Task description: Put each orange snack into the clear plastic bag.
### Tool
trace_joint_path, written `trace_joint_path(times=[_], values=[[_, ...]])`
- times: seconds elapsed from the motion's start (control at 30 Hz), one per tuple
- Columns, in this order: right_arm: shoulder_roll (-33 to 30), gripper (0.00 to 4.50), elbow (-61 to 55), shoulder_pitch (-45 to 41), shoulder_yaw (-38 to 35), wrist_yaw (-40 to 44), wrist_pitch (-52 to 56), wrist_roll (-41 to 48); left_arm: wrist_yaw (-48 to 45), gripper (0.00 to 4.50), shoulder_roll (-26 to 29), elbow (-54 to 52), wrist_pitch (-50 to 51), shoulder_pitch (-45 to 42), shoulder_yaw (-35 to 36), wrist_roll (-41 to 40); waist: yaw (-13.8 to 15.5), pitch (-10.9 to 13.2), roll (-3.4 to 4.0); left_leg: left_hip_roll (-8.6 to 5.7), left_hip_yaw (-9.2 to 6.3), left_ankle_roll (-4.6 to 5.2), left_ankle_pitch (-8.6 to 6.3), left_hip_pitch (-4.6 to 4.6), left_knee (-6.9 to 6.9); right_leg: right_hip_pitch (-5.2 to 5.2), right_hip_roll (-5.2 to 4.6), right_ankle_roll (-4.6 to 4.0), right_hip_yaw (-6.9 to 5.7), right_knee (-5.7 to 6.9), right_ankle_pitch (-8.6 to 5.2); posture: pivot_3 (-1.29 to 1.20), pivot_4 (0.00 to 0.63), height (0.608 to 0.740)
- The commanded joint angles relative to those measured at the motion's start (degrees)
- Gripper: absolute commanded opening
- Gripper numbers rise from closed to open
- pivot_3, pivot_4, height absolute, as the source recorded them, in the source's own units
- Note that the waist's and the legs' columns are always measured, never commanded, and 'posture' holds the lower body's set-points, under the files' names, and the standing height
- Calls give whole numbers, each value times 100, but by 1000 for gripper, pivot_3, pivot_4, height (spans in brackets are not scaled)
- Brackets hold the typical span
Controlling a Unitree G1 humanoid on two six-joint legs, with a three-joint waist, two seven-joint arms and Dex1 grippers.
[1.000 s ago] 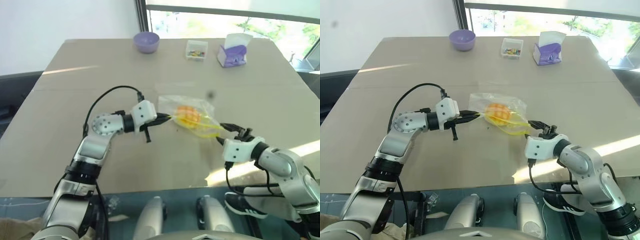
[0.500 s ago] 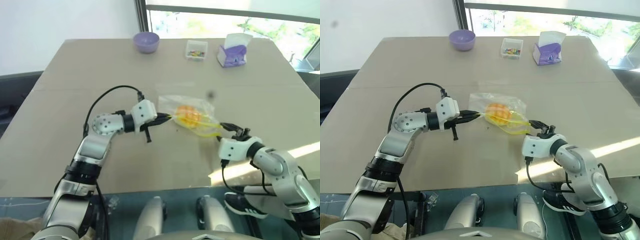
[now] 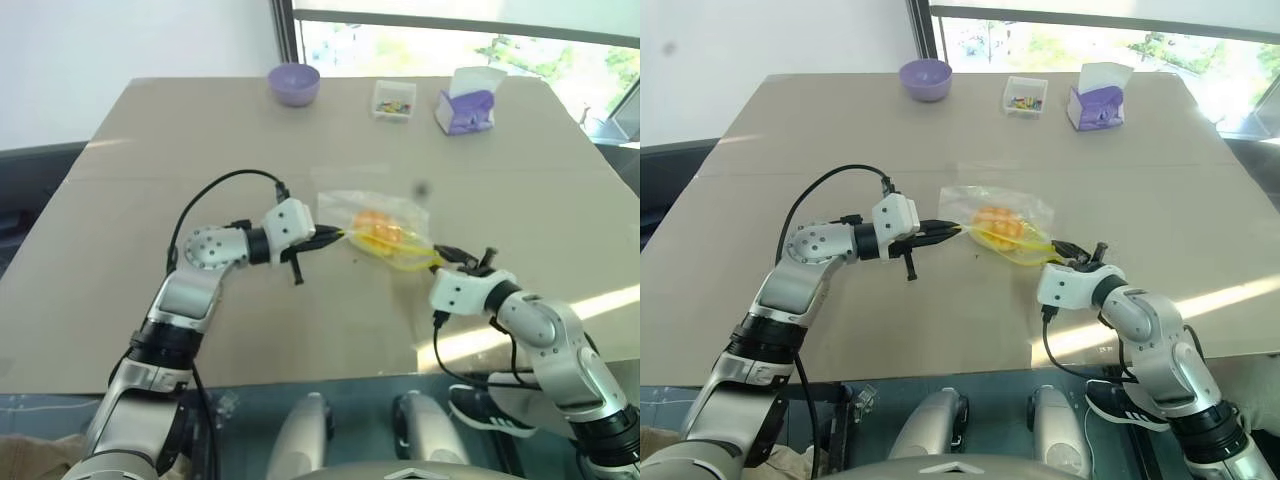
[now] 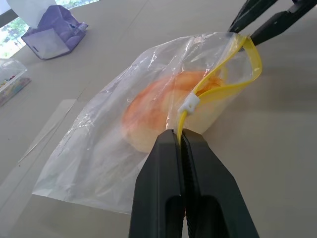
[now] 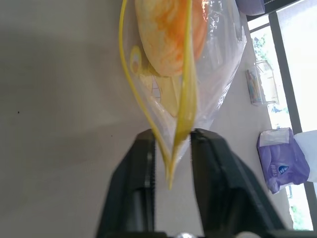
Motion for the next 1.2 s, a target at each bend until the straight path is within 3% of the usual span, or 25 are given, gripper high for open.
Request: trace_joint_path(times=[0.03, 0.37, 0.5, 0.73, 0.9, 1.0, 1.13, 1.17, 1.2], values=[[-30, 47, -112, -135, -324, -111, -29, 186, 22, 0, 4, -200, -81, -36, 264, -220, 0, 0, 0, 0, 0, 0, 0, 0, 0, 0, 0, 0, 0, 0, 0, 0, 150, 740], [-1118, 47, -17, -1185, -1596, 272, 39, 974, 35, 0, -13, -162, 993, -744, 896, -1439, 5, 9, 3, -1, -5, 0, 0, -8, 7, -3, -2, 1, -4, 2, 1, 0, 150, 740], [-1333, 47, 542, -1435, -1458, 99, -151, 898, 89, 0, -79, 239, 831, -1066, 767, -1236, -3, 1, 0, 0, -5, 0, 0, 0, -1, 1, 0, 0, -4, 0, 0, 0, 150, 740], [-1459, 47, 1376, -2139, -1463, -674, -534, 593, 741, 0, -452, 1244, -311, -1854, 707, -514, -1, 4, -1, -6, 1, 0, 0, -11, 0, -8, -3, 1, 1, -4, 1, 0, 150, 740], [-1210, 47, 974, -1608, -1429, -704, -396, 812, 636, 0, -355, 836, -701, -1263, 588, -430, -11, 2, 1, -6, 5, 0, 0, -11, -13, -12, -4, 0, 7, -11, 0, 0, 150, 740], [-816, 47, 699, -808, -1039, -614, -312, 976, 543, 0, -270, 431, -940, -402, 252, -118, -10, 1, 1, -4, 5, 5, -3, -11, -17, -11, -4, 1, 8, -17, 0, 0, 150, 740], [-489, 47, 728, -333, -649, -529, -320, 1002, 573, 0, -303, 251, -1122, 44, 38, 122, 7, 5, 2, -6, 9, 8, -5, -17, -6, -18, -6, 1, 12, -6, 1, 0, 150, 740], [-445, 574, 711, -277, -628, -512, -301, 1033, 578, 0, -312, 243, -1127, 58, 39, 143, 12, 5, 2, -7, 9, 8, -5, -17, -2, -18, -6, 1, 12, -4, 1, 0, 150, 740], [-403, 788, 671, -247, -638, -487, -260, 1096, 585, 0, -321, 254, -1108, 48, 57, 142, 15, 4, 2, -6, 7, 9, -5, -16, -1, -15, -4, 0, 12, -4, 2, 0, 150, 740]])
